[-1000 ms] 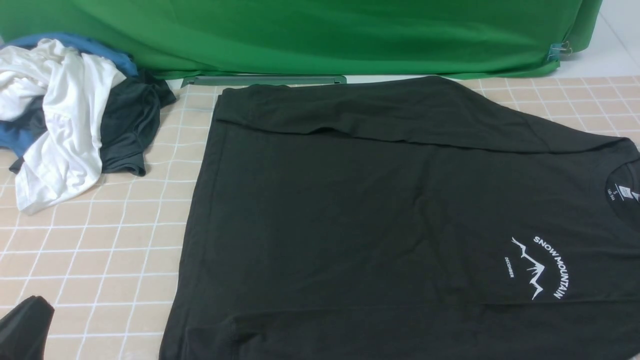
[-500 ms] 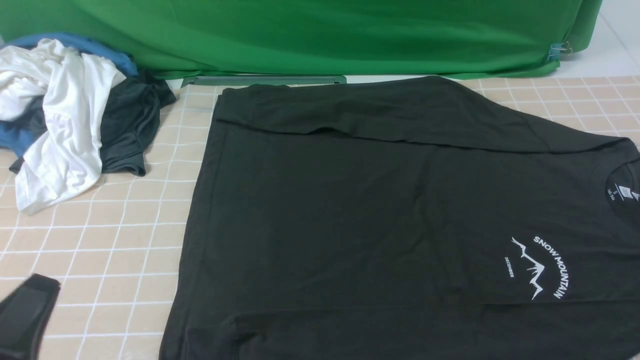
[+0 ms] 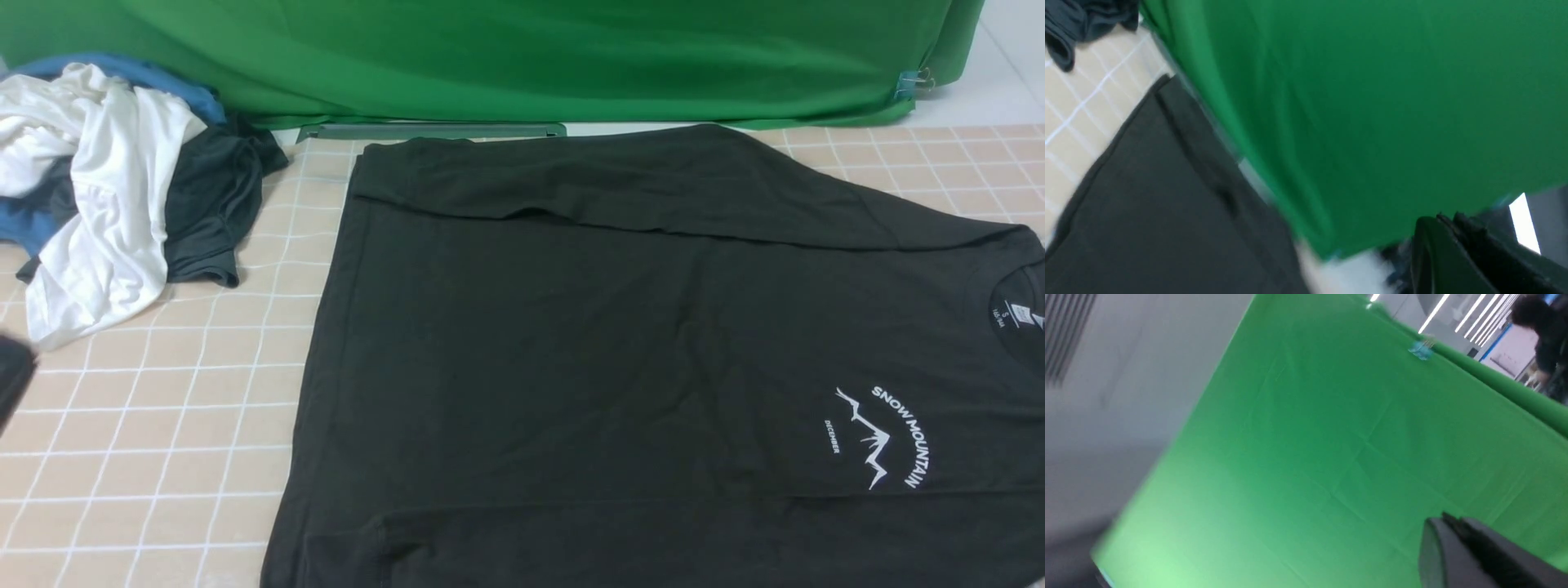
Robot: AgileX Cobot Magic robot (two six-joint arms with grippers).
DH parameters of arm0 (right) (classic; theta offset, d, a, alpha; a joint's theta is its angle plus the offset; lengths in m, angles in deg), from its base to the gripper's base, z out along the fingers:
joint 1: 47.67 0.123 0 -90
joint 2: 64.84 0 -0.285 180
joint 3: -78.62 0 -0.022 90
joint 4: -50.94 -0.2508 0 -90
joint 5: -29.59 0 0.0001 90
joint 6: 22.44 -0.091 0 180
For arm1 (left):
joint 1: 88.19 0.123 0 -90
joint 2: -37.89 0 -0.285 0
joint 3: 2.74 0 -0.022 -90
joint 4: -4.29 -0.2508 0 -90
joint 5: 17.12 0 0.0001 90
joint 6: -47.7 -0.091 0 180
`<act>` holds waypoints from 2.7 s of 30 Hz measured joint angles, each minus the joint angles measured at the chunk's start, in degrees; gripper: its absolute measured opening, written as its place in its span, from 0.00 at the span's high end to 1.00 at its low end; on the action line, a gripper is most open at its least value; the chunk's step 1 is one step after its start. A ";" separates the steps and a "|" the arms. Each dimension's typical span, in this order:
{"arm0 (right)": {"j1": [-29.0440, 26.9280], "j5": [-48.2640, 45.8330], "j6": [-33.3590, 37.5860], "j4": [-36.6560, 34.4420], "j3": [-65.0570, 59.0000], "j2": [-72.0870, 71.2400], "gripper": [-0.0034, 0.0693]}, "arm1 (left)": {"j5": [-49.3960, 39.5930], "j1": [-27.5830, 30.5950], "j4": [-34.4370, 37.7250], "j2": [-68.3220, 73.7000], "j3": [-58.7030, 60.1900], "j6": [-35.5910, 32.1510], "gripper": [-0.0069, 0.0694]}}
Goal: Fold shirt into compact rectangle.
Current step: 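Grasp the left edge of the dark T-shirt lying flat on the table, then fold the left side of the black T-shirt inward over its body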
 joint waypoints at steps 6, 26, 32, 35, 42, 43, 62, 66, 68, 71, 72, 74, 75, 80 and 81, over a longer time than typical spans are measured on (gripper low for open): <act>0.53 -48.59 31.53 5.70 28.80 15.37 0.91 | -30.31 0.00 -7.41 29.51 -14.98 -17.72 0.89; 2.72 -76.79 38.92 4.44 36.94 36.01 0.90 | -23.21 -15.06 -11.06 66.52 -15.54 -20.20 0.54; 2.72 -76.28 38.92 4.39 36.94 36.73 0.90 | -16.48 -15.42 -14.55 72.30 -16.00 -17.69 0.35; 2.76 -76.28 39.60 4.39 36.94 36.73 0.90 | -14.90 -15.42 -14.59 74.89 -16.02 -18.33 0.29; 2.76 -76.04 39.96 4.39 36.94 36.73 0.89 | -15.03 -15.42 -14.54 75.87 -16.68 -19.85 0.27; 2.76 -76.04 40.01 4.39 36.94 36.73 0.88 | -15.05 -15.42 -14.54 75.87 -16.68 -19.90 0.28; 2.76 -71.81 41.52 4.39 36.94 36.73 0.85 | -14.68 -15.42 -12.34 76.65 -16.68 -21.15 0.88; 2.76 -71.81 41.52 4.39 36.94 36.73 0.84 | -17.09 -15.42 -12.18 76.69 -17.15 -21.53 0.89; 2.76 -71.59 41.52 4.39 36.94 36.73 0.84 | -20.39 -15.42 -12.69 76.86 -18.78 -22.68 0.89; 2.76 -71.11 41.52 4.39 36.94 36.73 0.84 | -23.93 -15.42 -13.24 76.99 -22.07 -23.30 0.89; 2.76 -70.90 41.52 4.39 36.94 36.73 0.84 | -25.32 -15.42 -13.39 76.99 -24.79 -23.35 0.89; 2.76 -70.90 41.52 4.39 36.94 36.73 0.84 | -26.19 -15.42 -13.44 76.99 -27.33 -23.28 0.89; 2.76 -70.90 41.52 4.39 36.94 36.73 0.84 | -26.58 -15.42 -13.44 76.99 -28.75 -23.05 0.89; 2.76 -70.86 41.60 4.39 36.94 36.73 0.83 | -29.34 -15.42 -17.11 77.10 -37.14 -21.68 0.89; 2.76 -70.86 41.79 4.39 36.94 36.73 0.83 | -30.72 -15.42 -20.49 77.21 -42.33 -19.12 0.89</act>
